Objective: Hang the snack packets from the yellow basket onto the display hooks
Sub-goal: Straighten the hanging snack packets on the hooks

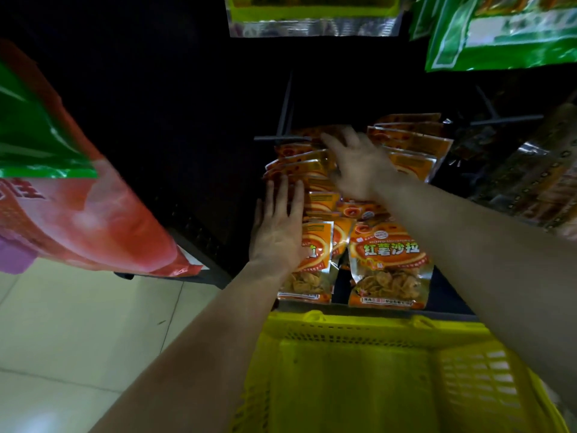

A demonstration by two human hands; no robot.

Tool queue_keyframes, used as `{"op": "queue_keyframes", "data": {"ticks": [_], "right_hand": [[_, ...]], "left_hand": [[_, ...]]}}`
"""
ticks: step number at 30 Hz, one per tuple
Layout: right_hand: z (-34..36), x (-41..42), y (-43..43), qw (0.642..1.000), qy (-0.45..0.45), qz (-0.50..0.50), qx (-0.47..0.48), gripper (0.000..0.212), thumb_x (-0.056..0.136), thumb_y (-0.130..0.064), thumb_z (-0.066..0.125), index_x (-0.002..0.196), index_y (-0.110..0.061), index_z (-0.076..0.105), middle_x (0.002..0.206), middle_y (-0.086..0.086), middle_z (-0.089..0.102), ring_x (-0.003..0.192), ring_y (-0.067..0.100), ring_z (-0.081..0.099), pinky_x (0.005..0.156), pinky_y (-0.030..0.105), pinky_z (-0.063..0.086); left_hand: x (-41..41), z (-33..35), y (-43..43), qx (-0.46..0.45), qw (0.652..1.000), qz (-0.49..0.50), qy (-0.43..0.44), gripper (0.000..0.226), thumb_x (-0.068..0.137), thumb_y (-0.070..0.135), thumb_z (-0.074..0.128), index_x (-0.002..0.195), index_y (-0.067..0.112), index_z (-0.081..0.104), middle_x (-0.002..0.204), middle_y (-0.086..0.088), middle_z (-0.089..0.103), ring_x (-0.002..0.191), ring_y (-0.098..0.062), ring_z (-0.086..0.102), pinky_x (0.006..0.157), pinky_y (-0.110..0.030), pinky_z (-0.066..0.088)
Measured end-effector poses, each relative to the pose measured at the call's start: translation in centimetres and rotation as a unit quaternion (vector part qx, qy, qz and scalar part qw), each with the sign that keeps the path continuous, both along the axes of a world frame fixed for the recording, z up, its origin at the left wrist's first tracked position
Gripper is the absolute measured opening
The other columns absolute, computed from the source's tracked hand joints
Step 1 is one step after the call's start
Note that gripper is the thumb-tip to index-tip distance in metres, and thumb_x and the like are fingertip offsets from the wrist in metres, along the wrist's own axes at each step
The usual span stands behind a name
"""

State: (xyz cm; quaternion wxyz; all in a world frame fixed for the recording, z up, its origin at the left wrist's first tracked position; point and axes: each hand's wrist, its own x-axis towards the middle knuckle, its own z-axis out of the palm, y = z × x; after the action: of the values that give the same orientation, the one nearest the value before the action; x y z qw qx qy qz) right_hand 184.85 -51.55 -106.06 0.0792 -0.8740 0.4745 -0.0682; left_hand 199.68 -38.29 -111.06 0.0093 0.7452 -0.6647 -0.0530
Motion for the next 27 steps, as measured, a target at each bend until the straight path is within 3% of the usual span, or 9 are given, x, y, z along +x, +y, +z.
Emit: {"op": "queue_keyframes", "data": {"ticks": [2, 7, 11, 16, 19, 22, 25, 27], "right_hand": [[-0.2, 1.0, -1.3, 0.999, 0.019, -0.001, 0.030, 0.074, 0.095, -0.036, 0.057, 0.157, -0.025, 0.018, 0.161, 0.011, 0.026, 0.144, 0.034, 0.029, 0.112, 0.049, 0.035], [-1.3, 1.5, -1.7, 0.999, -0.005, -0.031, 0.021, 0.041, 0.096, -0.032, 0.059, 0.136, -0.024, 0.055, 0.131, 0.014, 0.061, 0.120, 0.034, 0.058, 0.092, 0.042, 0.050], [-1.5, 0.7, -1.7, 0.997, -0.013, -0.078, -0.002, 0.024, 0.097, -0.027, 0.058, 0.120, -0.028, 0.065, 0.114, 0.011, 0.066, 0.103, 0.030, 0.064, 0.079, 0.041, 0.053], [-1.7, 0.7, -1.6, 0.994, 0.006, -0.106, 0.014, 0.013, 0.095, -0.022, 0.060, 0.105, -0.019, 0.066, 0.100, 0.010, 0.067, 0.090, 0.028, 0.065, 0.070, 0.039, 0.053], [-1.2, 1.0, -1.7, 0.995, -0.032, -0.088, 0.040, 0.025, 0.093, -0.023, 0.058, 0.116, -0.022, 0.066, 0.108, 0.010, 0.068, 0.096, 0.029, 0.065, 0.070, 0.034, 0.046], [-0.1, 1.6, -1.6, 0.986, -0.129, -0.064, 0.085, 0.032, 0.094, -0.034, 0.047, 0.120, -0.027, 0.065, 0.109, 0.011, 0.069, 0.096, 0.030, 0.065, 0.073, 0.034, 0.047], [-0.3, 1.9, -1.2, 0.994, -0.072, -0.009, 0.087, 0.038, 0.094, -0.043, 0.050, 0.129, -0.030, 0.060, 0.123, 0.009, 0.067, 0.114, 0.030, 0.061, 0.080, 0.031, 0.043], [-0.9, 2.0, -0.8, 0.996, -0.015, 0.009, 0.086, 0.040, 0.095, -0.037, 0.052, 0.135, -0.035, 0.057, 0.132, 0.007, 0.062, 0.122, 0.027, 0.057, 0.083, 0.031, 0.043]], "left_hand": [[0.2, 0.2, -1.0, 0.003, 1.000, -0.011, -0.019, 0.151, 0.061, 0.054, 0.088, 0.148, 0.029, -0.033, 0.163, -0.006, -0.029, 0.147, -0.027, -0.030, 0.120, -0.047, -0.012], [0.4, 0.3, -3.1, 0.041, 0.999, -0.005, -0.032, 0.157, 0.054, 0.060, 0.089, 0.147, 0.029, -0.033, 0.162, -0.006, -0.031, 0.147, -0.029, -0.029, 0.116, -0.048, -0.018], [0.3, -0.2, -3.2, 0.033, 0.999, 0.007, -0.021, 0.154, 0.055, 0.059, 0.089, 0.149, 0.033, -0.030, 0.162, -0.003, -0.032, 0.147, -0.029, -0.029, 0.114, -0.047, -0.020], [0.3, -0.2, -3.1, 0.039, 0.999, 0.008, -0.016, 0.150, 0.057, 0.059, 0.088, 0.151, 0.033, -0.026, 0.162, -0.003, -0.030, 0.148, -0.030, -0.028, 0.114, -0.047, -0.018], [0.2, 0.0, -3.2, 0.027, 1.000, 0.009, -0.010, 0.149, 0.057, 0.056, 0.090, 0.151, 0.032, -0.023, 0.164, -0.003, -0.023, 0.149, -0.031, -0.026, 0.119, -0.050, -0.012], [0.2, 0.1, -3.4, 0.008, 1.000, 0.008, -0.010, 0.151, 0.055, 0.054, 0.091, 0.152, 0.027, -0.021, 0.165, -0.005, -0.014, 0.151, -0.033, -0.019, 0.121, -0.050, -0.006], [0.2, 0.0, -3.8, -0.001, 1.000, 0.001, -0.010, 0.152, 0.053, 0.054, 0.092, 0.154, 0.025, -0.018, 0.164, -0.007, -0.016, 0.152, -0.033, -0.018, 0.119, -0.049, -0.007], [0.2, -0.1, -4.3, 0.009, 1.000, 0.005, -0.008, 0.154, 0.053, 0.053, 0.092, 0.152, 0.027, -0.023, 0.163, -0.005, -0.025, 0.150, -0.031, -0.024, 0.119, -0.049, -0.010]]}}
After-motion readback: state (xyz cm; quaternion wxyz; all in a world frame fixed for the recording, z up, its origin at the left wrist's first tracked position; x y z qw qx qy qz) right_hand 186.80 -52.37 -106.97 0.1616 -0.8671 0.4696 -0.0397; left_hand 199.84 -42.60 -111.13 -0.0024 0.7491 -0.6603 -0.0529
